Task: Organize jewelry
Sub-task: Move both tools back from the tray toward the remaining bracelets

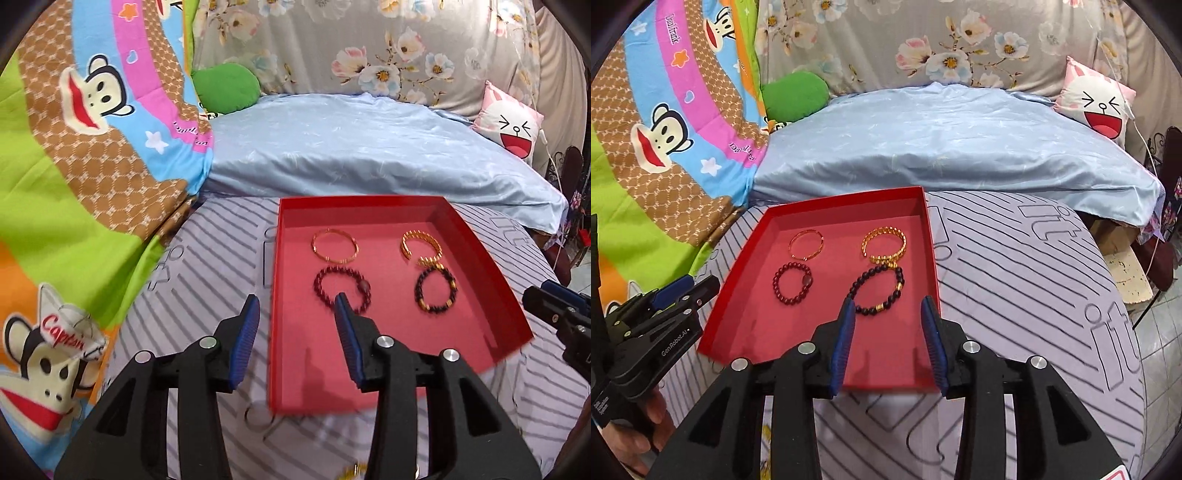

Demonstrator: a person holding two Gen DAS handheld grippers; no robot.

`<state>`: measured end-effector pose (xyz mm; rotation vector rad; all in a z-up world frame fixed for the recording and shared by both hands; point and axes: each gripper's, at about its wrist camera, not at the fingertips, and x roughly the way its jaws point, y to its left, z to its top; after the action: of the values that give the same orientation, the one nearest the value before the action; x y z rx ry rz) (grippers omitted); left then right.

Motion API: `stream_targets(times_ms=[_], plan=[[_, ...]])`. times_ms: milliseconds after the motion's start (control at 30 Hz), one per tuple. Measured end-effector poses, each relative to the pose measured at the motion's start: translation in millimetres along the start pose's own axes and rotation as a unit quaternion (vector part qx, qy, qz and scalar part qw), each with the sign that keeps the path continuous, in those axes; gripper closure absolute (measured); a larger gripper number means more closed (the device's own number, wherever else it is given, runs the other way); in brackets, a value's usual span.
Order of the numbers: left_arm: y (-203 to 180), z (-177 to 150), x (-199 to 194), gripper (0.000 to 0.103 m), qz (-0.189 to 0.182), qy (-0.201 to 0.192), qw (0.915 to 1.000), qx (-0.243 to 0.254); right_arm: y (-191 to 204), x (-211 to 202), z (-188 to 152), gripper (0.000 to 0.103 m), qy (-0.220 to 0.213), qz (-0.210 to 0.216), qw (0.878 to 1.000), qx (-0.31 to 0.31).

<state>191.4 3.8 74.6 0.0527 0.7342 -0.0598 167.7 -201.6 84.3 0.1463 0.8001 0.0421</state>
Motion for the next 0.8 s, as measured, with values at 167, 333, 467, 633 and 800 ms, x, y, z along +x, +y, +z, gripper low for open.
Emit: stream_targets(times_ms=[167,333,467,633,800], plan=[[4.2,-29.4,-21.0,0.062,-0.001,0.008,0.9999,-0.007,-6.0,-24.0,-33.2,0.067,0.010,0.005,1.000,0.011],[7.5,-64.1,-32.5,0.062,-0.007,0.030,0.9993,-0.022,-9.1,-41.8,-66.2,0.067,0.020,0.000,1.000,0.008],[8.5,-91.4,-39.2,0.062,-0.009,0.045,0.9983,-0.034,-8.3,-50.6,-93.0,0.067,0.033,-0.007,0.999,0.000],[7.8,-114.9,-43.9,0.062,-0.014,0.056,0.9971,-0.050,-10.8,-55.4,-129.9,0.067,0.053,-0.013,0.999,-0.001],[7.2,-131.6,-44.9,0.060,-0.022,0.062,0.9956,-0.067,-11.8,-50.5,-149.7,0.067,0.070,-0.016,0.997,0.000]])
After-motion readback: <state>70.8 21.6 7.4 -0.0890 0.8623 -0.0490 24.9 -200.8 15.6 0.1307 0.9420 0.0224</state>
